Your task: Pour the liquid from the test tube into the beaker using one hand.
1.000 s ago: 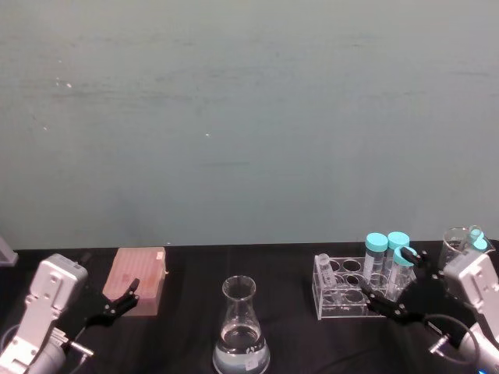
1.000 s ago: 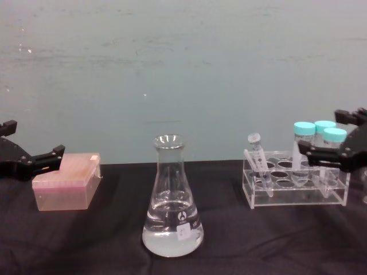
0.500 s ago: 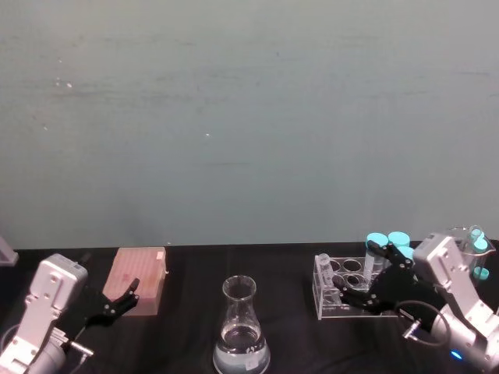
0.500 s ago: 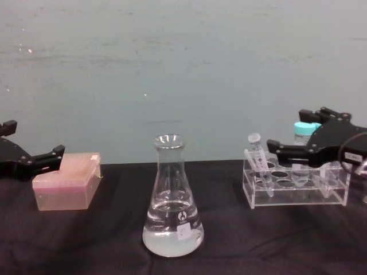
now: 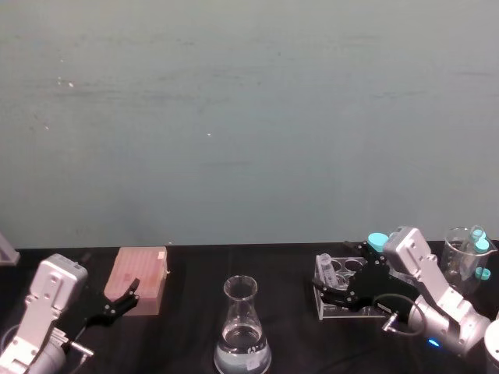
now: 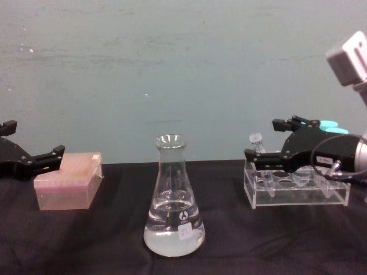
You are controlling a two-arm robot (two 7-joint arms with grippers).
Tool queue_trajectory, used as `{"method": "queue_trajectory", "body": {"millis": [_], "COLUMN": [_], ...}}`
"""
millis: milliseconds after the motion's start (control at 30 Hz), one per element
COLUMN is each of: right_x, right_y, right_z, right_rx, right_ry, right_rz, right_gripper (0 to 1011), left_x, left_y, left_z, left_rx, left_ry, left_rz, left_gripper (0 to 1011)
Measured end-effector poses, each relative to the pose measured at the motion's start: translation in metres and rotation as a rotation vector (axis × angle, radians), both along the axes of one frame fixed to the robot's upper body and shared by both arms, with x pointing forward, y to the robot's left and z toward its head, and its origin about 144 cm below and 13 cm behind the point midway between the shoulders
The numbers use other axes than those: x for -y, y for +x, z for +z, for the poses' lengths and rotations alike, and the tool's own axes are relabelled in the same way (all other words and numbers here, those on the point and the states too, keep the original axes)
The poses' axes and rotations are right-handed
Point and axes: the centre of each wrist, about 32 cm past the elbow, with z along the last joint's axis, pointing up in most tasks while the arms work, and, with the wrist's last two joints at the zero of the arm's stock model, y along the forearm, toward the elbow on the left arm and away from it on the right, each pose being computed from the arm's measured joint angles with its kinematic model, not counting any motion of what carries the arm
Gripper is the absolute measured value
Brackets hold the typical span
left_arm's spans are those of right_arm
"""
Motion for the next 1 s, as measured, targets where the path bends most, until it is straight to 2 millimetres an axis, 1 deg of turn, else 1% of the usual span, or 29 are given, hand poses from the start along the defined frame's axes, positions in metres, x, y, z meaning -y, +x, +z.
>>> {"method": "queue_trajectory", "body": {"millis": [367, 1000], "right_x": [-0.012, -0.018], "right_y": [0.006, 0.002], "right_z": [-0.002, -0.005], "right_rx": [-0.057, -0.053], "right_ry": [-0.024, 0.002], "right_rz": [-0.020, -0.075], "right_gripper": [1003, 1003], "left_x": [0.000, 0.000], "left_y": [0.000, 0.000], "left_z": [0.000, 0.000], "left_rx": [0.000, 0.000], "left_ry": [0.000, 0.000], "left_rz": [0.000, 0.000], "left_gripper": [1000, 1000]}}
